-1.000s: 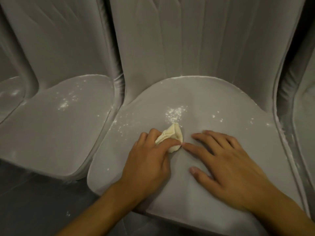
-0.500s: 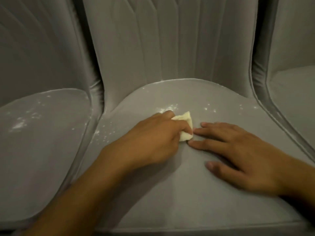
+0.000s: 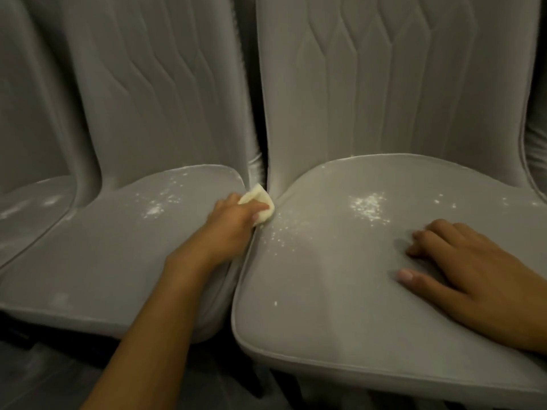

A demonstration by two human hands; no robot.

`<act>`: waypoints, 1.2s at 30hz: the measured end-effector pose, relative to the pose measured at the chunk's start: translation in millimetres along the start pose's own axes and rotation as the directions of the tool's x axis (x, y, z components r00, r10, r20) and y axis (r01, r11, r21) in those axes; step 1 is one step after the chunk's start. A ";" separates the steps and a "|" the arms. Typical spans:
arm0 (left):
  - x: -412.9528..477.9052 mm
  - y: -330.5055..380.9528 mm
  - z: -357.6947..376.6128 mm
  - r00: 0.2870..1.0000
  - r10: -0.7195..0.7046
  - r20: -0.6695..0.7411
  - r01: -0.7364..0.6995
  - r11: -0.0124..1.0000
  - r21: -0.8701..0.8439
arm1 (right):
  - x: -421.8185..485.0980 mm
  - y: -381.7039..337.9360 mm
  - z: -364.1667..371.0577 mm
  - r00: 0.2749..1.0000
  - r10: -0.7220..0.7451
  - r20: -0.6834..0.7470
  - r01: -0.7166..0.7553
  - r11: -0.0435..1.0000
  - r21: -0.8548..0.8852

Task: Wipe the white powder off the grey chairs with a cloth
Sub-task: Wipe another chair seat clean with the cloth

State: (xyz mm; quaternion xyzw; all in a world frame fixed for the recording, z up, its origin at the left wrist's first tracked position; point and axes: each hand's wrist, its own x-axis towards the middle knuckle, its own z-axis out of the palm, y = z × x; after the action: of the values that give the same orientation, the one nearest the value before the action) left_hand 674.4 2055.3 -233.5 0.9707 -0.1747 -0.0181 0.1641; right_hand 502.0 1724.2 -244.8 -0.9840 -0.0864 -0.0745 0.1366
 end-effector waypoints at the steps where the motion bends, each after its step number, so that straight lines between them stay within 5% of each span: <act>1: -2.3 3.1 4.0 1.000 0.000 0.021 0.000 1.000 0.030 | -2.1 0.8 1.6 1.000 -0.004 -0.021 0.005 1.000 0.014; 4: -14.2 21.1 12.4 0.989 0.133 0.065 -0.137 0.988 0.065 | -5.4 -0.6 5.7 0.999 -0.007 -0.031 0.007 1.000 0.011; 8: -30.3 40.2 8.9 0.918 0.370 0.141 -0.345 0.922 -0.175 | -4.6 -3.7 2.4 1.000 0.006 0.005 -0.007 1.000 0.010; 13: -19.5 11.9 -12.6 0.987 0.124 -0.105 -0.127 0.992 -0.024 | -5.1 -4.7 3.5 1.000 0.022 -0.012 -0.022 1.000 0.012; 15: -21.9 7.2 -9.8 0.999 0.044 -0.016 -0.044 0.999 0.031 | -5.9 -4.9 3.3 0.999 0.034 -0.009 -0.034 0.999 0.013; 19: -34.3 31.2 7.8 0.993 0.046 0.107 -0.062 0.987 0.147 | -5.5 -4.9 3.4 0.999 0.033 -0.010 -0.033 0.999 0.016; 26: -52.8 81.5 18.0 0.925 0.305 0.227 -0.306 0.952 -0.030 | -3.7 -3.5 5.8 0.999 0.037 -0.006 -0.037 0.999 -0.012; 31: -8.5 50.1 11.5 0.998 0.063 -0.020 -0.064 0.996 -0.059 | -5.2 -4.6 4.0 0.999 0.032 -0.010 -0.033 0.999 -0.018; 36: 10.7 48.8 26.6 0.996 0.081 0.046 -0.083 0.996 0.043 | -4.7 -7.8 1.9 0.999 0.034 -0.007 -0.034 0.999 -0.025</act>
State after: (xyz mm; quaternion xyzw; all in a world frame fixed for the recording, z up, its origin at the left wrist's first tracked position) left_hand 665.7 2000.1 -242.5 0.9655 -0.2184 -0.0288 0.1388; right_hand 496.2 1731.4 -245.4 -0.9868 -0.0682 -0.0766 0.1255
